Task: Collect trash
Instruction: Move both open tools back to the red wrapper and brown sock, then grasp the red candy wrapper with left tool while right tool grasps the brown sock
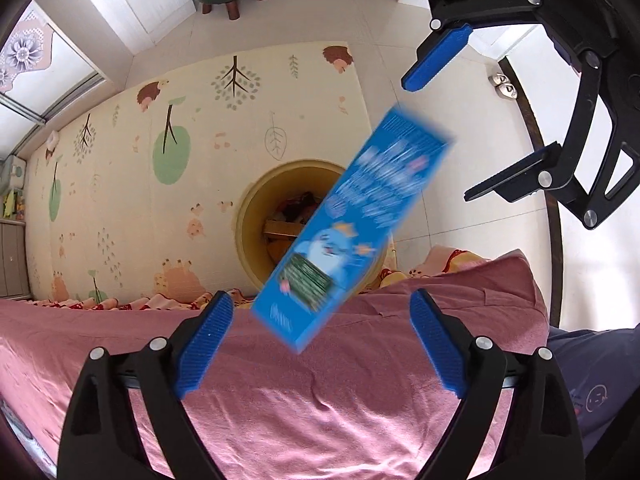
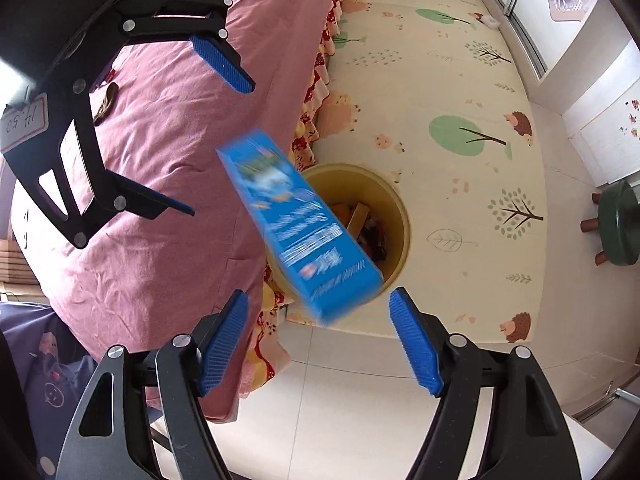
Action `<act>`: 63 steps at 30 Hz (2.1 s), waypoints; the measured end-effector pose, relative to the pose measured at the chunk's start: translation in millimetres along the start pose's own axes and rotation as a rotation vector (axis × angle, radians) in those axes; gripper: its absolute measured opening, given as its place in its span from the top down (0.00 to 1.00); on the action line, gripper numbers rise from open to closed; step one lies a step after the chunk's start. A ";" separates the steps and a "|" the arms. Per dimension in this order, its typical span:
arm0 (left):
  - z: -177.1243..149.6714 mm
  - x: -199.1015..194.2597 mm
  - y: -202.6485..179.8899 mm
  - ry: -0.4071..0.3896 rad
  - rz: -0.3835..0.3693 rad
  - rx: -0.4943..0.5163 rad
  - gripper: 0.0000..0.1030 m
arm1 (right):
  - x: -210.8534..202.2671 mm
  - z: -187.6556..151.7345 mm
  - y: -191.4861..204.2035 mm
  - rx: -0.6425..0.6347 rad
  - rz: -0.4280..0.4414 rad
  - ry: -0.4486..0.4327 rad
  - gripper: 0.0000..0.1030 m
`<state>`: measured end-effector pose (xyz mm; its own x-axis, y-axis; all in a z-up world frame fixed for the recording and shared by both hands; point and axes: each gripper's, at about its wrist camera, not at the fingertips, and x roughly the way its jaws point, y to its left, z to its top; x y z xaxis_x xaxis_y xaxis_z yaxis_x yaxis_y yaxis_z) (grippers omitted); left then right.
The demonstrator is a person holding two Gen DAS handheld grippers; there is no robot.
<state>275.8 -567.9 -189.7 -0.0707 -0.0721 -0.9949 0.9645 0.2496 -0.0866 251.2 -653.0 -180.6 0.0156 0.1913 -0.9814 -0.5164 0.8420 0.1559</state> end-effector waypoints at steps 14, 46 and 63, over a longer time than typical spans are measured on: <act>-22.7 -6.0 0.4 -0.013 -0.026 -0.045 0.13 | -2.4 6.8 9.0 0.009 0.018 0.010 0.32; -379.8 -55.5 11.7 -0.259 -0.016 -0.905 0.13 | 30.5 130.6 295.3 -0.151 0.151 -0.083 0.32; -588.8 -30.0 40.7 -0.343 -0.022 -1.376 0.10 | 105.7 210.7 424.8 -0.131 0.188 -0.061 0.31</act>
<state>167.3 13.0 -194.0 0.1744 -0.2660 -0.9481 -0.0645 0.9577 -0.2805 213.8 -168.8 -194.6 -0.0417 0.3722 -0.9272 -0.6218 0.7167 0.3157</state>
